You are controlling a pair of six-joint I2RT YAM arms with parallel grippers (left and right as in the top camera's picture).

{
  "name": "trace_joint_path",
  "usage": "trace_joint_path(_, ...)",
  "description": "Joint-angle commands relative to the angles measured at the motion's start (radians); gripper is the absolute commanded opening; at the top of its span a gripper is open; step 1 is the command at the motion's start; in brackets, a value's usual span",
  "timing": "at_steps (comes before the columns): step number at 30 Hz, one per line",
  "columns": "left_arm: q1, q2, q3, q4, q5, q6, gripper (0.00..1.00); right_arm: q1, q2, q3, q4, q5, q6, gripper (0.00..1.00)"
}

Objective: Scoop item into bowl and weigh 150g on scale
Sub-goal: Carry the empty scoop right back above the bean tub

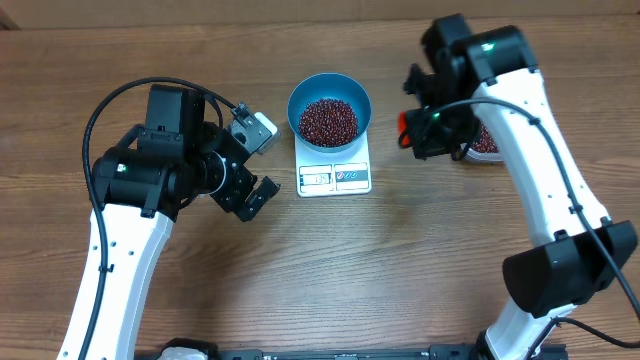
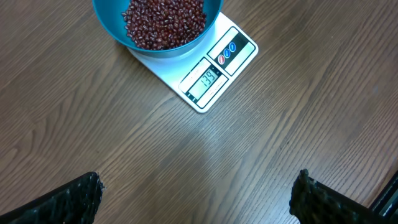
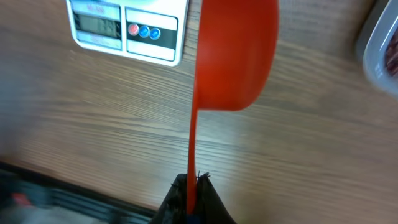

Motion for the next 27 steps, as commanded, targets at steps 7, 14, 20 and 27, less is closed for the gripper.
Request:
trace_joint_path(7,-0.001,0.007,0.016,0.0,0.014,0.023,1.0,-0.051,-0.022,0.019,0.001,-0.171,0.072,0.03)
trace_joint_path(14,-0.001,0.007,0.016,0.0,0.014,0.023,1.0,-0.102,-0.022,0.019,0.002,-0.091,0.231,0.04)
trace_joint_path(20,-0.001,0.007,0.016,0.0,0.014,0.023,1.0,-0.175,-0.021,0.019,0.002,0.041,0.234,0.04)
trace_joint_path(27,-0.001,0.007,0.016,0.0,0.014,0.023,1.0,-0.265,-0.021,0.022,0.002,0.113,0.273,0.04)
